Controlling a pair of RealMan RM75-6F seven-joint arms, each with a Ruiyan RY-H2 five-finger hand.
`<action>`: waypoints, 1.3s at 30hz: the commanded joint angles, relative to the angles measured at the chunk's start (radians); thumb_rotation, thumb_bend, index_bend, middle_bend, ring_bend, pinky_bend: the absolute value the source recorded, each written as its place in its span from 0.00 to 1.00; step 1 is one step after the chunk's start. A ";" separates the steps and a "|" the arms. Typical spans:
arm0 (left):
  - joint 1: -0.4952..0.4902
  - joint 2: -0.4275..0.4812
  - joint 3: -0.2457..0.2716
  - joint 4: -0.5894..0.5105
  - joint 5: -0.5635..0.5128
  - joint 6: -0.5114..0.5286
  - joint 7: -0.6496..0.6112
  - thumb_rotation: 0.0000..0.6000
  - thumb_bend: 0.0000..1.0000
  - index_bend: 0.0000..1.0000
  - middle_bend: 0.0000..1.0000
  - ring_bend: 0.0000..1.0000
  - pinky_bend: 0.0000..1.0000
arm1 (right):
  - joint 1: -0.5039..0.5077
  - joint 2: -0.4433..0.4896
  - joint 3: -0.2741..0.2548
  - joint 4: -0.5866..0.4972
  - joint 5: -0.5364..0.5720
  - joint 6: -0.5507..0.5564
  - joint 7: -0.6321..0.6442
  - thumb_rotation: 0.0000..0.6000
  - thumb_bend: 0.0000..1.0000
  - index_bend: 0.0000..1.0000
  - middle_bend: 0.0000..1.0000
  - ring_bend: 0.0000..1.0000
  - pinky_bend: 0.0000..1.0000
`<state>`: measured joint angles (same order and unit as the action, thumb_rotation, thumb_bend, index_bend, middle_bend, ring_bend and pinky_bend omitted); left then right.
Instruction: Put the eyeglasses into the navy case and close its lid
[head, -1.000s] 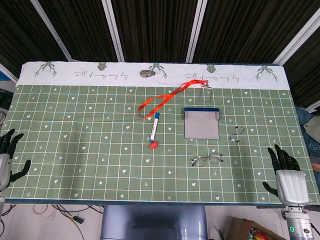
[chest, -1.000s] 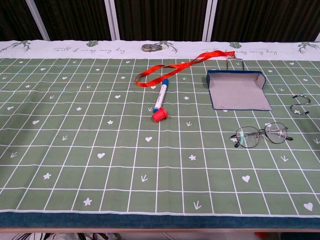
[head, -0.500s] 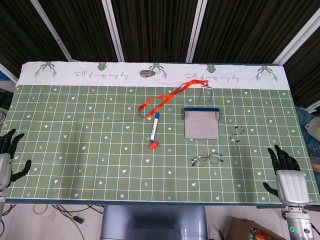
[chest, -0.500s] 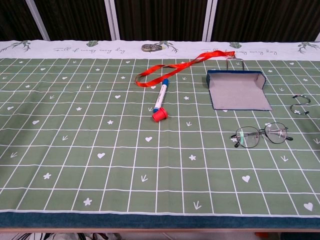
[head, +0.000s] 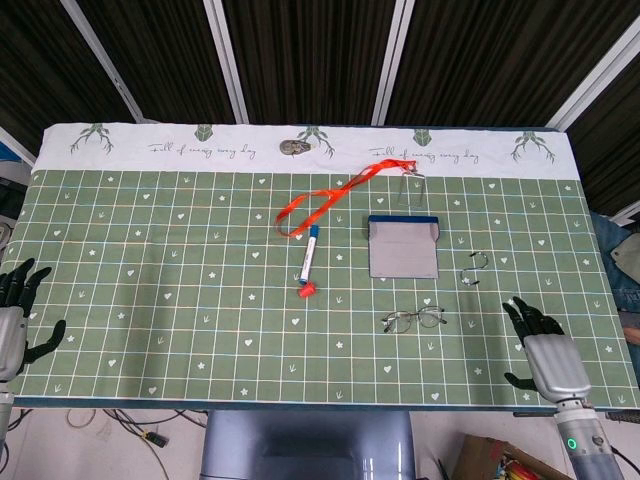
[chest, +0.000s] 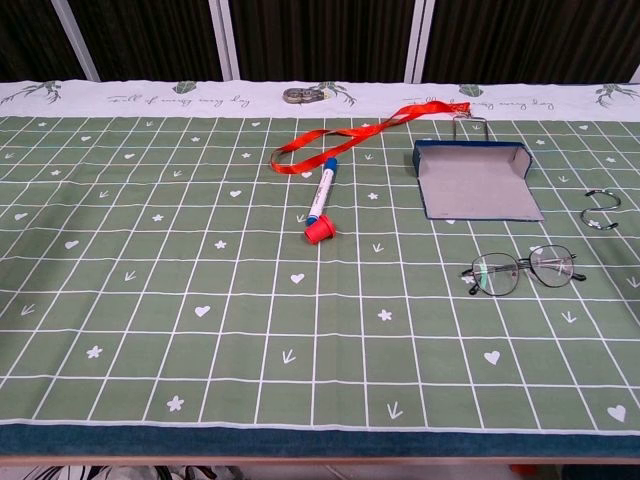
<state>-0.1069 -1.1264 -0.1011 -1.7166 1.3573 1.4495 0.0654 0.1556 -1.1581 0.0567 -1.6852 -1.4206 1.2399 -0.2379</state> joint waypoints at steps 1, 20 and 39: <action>-0.001 0.001 0.000 -0.001 -0.002 -0.003 0.000 1.00 0.35 0.10 0.00 0.00 0.00 | 0.072 0.028 0.037 -0.049 0.070 -0.096 -0.006 1.00 0.18 0.17 0.00 0.12 0.20; -0.003 0.005 -0.003 -0.009 -0.018 -0.013 -0.004 1.00 0.35 0.09 0.00 0.00 0.00 | 0.287 -0.152 0.128 -0.034 0.335 -0.262 -0.196 1.00 0.34 0.39 0.00 0.12 0.20; -0.006 0.008 -0.007 -0.015 -0.032 -0.021 -0.006 1.00 0.35 0.09 0.00 0.00 0.00 | 0.384 -0.280 0.131 0.056 0.453 -0.275 -0.259 1.00 0.36 0.47 0.00 0.12 0.20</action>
<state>-0.1134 -1.1184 -0.1083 -1.7318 1.3253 1.4285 0.0595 0.5358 -1.4338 0.1897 -1.6336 -0.9722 0.9663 -0.4957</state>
